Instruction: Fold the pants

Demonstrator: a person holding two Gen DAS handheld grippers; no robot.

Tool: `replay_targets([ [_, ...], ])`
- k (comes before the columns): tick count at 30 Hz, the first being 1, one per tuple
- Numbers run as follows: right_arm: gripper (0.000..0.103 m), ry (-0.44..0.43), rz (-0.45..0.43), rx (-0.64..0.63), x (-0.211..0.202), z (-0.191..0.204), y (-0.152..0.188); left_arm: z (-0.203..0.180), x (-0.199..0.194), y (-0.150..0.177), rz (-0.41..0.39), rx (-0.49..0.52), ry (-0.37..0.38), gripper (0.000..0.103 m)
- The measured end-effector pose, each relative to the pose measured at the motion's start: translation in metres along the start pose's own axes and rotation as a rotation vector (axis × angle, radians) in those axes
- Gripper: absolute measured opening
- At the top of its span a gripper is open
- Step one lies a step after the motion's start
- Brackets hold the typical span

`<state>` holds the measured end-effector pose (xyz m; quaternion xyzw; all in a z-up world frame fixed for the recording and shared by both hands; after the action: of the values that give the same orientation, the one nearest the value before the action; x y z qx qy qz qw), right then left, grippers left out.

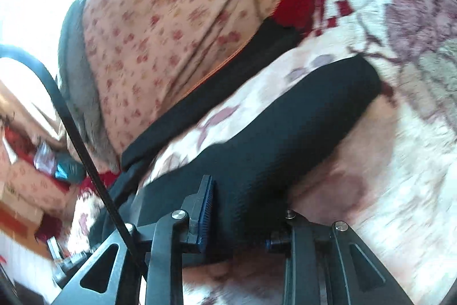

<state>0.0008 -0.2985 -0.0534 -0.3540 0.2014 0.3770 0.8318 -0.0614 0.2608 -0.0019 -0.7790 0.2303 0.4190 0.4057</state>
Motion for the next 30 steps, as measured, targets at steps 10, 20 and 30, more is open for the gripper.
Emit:
replay_targets([
  [10, 0.040, 0.004, -0.146, 0.128, -0.026, -0.029, -0.036, 0.007, -0.025, 0.006, -0.002, -0.001, -0.018, 0.037],
  [20, 0.020, 0.103, -0.120, 0.077, -0.040, -0.042, -0.026, -0.028, -0.065, 0.015, -0.098, 0.090, 0.030, 0.037],
  [30, 0.007, 0.235, -0.160, -0.175, -0.060, -0.013, -0.026, -0.078, -0.055, 0.031, -0.047, 0.171, 0.110, 0.037],
])
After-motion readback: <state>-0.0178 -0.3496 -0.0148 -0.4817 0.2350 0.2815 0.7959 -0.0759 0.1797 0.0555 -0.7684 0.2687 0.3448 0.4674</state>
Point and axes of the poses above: each gripper's, at about its wrist camera, not at the fingertips, and x roughly the way its jaws point, z to its left, y to its underside, the point moved 4 cm from there along x, roughly the way its jaws point, and after that the axes turned 3 degrees about -x, right-handed, at the moved point
